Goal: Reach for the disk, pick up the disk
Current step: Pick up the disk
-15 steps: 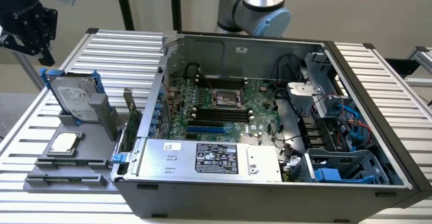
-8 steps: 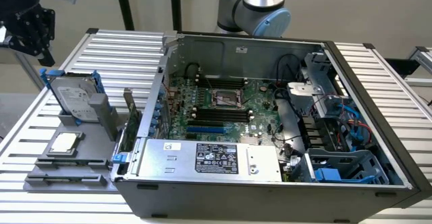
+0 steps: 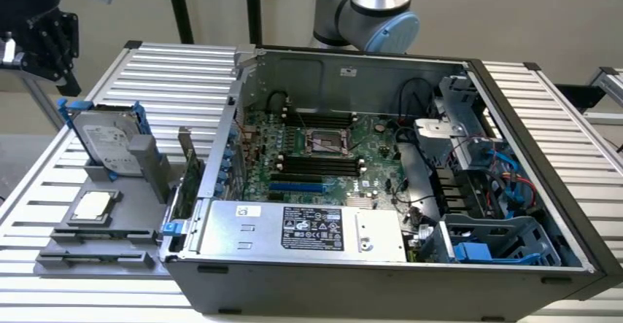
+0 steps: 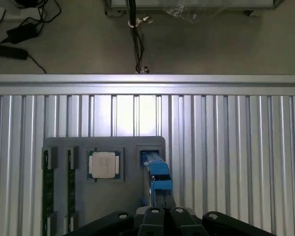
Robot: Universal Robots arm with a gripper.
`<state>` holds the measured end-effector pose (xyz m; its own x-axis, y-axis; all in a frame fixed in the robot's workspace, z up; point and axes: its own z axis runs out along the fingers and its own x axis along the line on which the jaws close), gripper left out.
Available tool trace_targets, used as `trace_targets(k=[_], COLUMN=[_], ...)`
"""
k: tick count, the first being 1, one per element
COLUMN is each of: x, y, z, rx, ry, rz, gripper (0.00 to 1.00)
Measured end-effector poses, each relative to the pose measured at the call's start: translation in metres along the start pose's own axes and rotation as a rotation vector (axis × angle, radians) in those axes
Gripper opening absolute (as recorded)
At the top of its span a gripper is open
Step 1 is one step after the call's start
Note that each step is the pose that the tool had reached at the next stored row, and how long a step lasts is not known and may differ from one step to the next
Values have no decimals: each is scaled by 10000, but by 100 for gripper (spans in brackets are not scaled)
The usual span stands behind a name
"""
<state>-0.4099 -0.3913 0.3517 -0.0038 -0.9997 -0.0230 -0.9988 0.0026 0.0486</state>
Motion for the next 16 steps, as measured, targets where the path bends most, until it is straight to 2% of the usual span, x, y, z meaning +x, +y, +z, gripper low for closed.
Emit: trace_targets(k=[3,8,10,11,14,15,16], x=[0,0,0,0,0,1,0], y=[-35,-35,-36,-36,-37,-37,-38], z=[-1,0,0,1,16,24,33], rx=[-2,-3,-3,-2,15,22,32], ry=[-20,-20,-20,-20,-20,-20,-20], rz=[-149,-169,-170,-170,-165,-162,-158], gripper=[11,12,24,24,42,42,48])
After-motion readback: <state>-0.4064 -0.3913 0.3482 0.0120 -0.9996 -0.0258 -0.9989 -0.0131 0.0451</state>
